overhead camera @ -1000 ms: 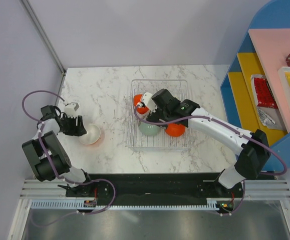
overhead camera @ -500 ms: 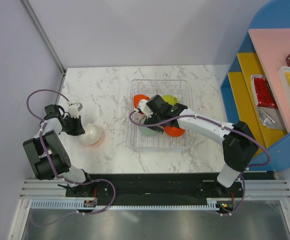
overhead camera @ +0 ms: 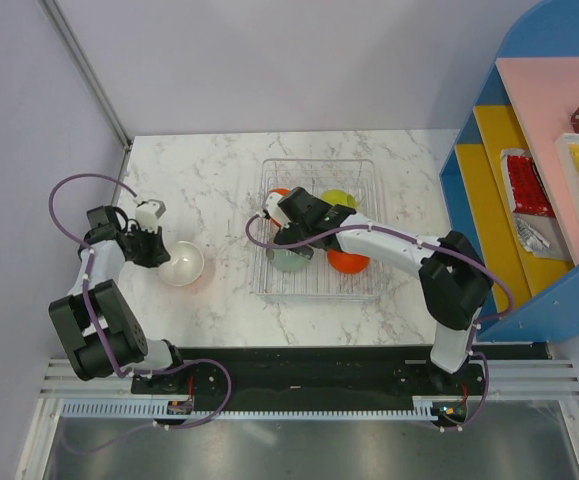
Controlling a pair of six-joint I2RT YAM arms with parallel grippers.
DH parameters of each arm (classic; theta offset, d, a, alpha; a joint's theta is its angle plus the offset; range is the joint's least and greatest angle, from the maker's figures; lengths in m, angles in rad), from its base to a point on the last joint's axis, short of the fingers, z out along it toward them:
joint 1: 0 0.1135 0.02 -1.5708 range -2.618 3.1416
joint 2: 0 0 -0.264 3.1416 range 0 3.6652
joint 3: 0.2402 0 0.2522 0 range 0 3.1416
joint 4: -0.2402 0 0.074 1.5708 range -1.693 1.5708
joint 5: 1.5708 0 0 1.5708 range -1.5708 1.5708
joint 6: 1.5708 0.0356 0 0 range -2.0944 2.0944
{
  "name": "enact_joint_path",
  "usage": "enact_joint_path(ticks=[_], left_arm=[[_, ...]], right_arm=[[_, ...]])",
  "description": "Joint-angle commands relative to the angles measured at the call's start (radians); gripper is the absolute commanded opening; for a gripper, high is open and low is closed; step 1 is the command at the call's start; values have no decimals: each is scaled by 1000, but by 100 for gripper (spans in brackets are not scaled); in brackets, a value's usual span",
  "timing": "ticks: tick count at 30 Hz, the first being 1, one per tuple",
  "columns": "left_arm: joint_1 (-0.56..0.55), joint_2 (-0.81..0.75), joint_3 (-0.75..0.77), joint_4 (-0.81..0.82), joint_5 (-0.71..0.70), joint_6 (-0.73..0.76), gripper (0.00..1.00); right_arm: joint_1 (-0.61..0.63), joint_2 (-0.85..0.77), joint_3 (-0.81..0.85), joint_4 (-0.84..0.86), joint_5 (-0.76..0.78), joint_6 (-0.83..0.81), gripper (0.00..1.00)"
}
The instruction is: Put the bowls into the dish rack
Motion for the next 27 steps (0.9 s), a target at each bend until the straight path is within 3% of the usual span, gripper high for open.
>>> enact_joint_path(ticks=[1,14,22,27], left_arm=[[-8,-30,17,-7,46,-22,2],[-31,-108,45,-50,104,-23,2],[-164,-192,126,-100,120,-76,2],[-256,-221,252,-151,134,-115,2]], right_arm=[[36,23,59,45,27,10,98],[37,-166,-125,39,148,-51,98],[-13,-229,-246,47,176,-68,98],[-56,-227,-295,91,197,-78,98]])
